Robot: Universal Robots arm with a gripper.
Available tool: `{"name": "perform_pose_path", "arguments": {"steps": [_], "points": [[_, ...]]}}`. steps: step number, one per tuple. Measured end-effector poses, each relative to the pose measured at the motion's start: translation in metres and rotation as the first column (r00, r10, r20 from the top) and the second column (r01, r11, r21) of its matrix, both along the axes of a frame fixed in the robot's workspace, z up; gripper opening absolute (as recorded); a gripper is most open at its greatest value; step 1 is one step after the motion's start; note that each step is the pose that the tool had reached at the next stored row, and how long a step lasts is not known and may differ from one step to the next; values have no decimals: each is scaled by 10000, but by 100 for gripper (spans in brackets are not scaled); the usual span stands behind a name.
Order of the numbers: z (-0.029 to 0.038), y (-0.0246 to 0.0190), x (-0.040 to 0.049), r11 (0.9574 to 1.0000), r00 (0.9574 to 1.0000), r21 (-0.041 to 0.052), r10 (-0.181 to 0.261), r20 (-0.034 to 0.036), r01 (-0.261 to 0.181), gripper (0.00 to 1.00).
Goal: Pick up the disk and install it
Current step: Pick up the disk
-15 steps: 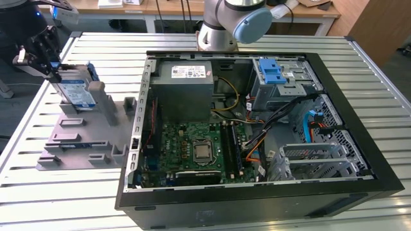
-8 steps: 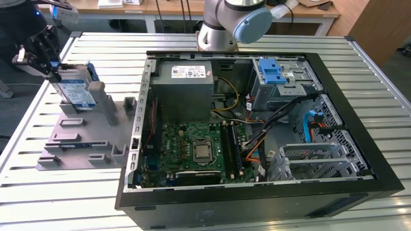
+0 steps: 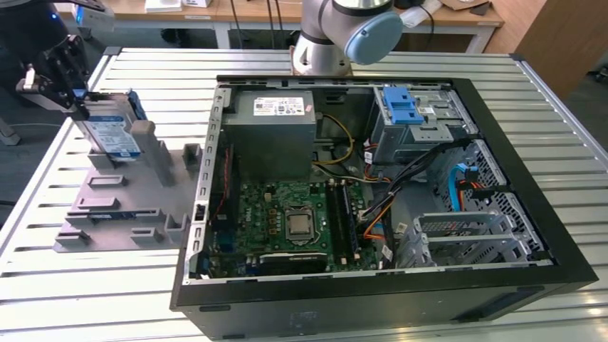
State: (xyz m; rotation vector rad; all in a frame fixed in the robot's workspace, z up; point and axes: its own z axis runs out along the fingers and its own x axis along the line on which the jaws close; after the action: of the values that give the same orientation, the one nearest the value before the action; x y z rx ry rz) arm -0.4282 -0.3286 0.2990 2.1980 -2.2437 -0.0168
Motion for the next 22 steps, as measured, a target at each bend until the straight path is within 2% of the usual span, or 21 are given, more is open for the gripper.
{"name": "perform_pose_path", "arguments": {"steps": [22], "points": [[146, 0, 0, 10000, 10000, 0, 0, 1, 0, 37]]}}
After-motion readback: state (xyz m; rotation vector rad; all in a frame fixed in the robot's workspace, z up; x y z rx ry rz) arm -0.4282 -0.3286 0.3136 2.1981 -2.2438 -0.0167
